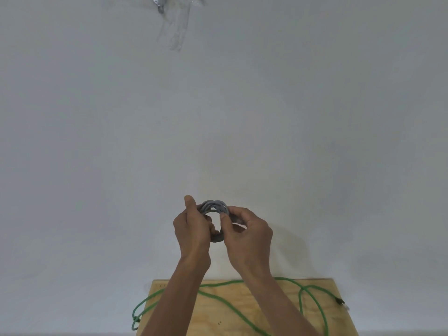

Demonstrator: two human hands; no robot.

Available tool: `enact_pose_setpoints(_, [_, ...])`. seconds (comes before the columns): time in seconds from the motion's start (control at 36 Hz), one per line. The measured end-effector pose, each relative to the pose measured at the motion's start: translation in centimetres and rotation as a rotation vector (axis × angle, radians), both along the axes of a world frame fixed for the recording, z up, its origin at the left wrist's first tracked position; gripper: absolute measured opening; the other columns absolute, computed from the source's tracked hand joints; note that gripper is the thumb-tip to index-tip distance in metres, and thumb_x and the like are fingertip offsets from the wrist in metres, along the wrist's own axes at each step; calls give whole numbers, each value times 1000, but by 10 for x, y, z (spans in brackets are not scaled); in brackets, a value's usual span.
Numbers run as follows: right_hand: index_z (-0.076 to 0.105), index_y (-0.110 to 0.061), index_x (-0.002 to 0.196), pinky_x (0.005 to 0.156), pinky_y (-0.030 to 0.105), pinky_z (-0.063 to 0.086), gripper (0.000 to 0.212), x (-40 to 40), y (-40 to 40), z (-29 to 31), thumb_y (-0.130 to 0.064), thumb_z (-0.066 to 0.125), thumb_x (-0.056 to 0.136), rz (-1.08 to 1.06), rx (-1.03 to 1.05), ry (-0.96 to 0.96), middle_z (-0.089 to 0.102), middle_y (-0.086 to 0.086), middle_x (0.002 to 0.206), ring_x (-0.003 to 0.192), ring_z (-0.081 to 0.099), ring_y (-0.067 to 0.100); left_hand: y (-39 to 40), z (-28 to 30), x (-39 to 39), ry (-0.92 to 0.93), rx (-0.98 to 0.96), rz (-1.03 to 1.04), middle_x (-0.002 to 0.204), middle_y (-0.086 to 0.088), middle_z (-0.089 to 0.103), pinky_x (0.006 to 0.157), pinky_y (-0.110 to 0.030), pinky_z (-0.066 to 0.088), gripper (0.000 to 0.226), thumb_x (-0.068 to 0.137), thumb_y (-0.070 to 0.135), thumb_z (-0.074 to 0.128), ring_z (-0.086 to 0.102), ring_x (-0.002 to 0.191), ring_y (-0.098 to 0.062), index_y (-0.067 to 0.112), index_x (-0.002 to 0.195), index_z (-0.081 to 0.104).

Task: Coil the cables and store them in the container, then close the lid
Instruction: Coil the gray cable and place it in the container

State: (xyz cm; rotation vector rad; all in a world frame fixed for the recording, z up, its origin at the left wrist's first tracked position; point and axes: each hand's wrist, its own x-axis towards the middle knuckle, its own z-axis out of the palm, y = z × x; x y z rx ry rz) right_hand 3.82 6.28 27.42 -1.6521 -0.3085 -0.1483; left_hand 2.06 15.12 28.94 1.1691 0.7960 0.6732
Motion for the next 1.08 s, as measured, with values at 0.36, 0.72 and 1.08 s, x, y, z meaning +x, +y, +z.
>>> enact_pose_setpoints(0.36, [73, -26, 93, 77, 40, 56, 7, 14, -16, -30, -30, 71, 89, 3, -282, -43, 74, -12, 82, 85, 67, 14, 6, -19, -16, -10, -5, -335, 94, -13, 77, 89, -58, 58, 25, 103, 21, 57, 74, 95, -27, 3, 101, 74])
enact_pose_setpoints(0.72, [73, -22, 99, 74, 36, 58, 10, -11, -39, -86, -21, 71, 88, 50, -339, 84, 75, -12, 85, 82, 69, 7, -17, -76, -42, 128, -94, -353, 108, -16, 77, 91, -57, 58, 27, 104, 19, 56, 73, 106, -25, -1, 109, 72])
enact_pose_setpoints(1.08, [74, -21, 98, 71, 31, 58, 11, -45, -46, -141, -19, 73, 87, 97, -364, 168, 74, -14, 84, 79, 69, 3, -23, -123, -85, 234, -214, -246, 100, -17, 76, 82, -45, 61, 33, 103, 30, 56, 74, 98, -29, 2, 104, 75])
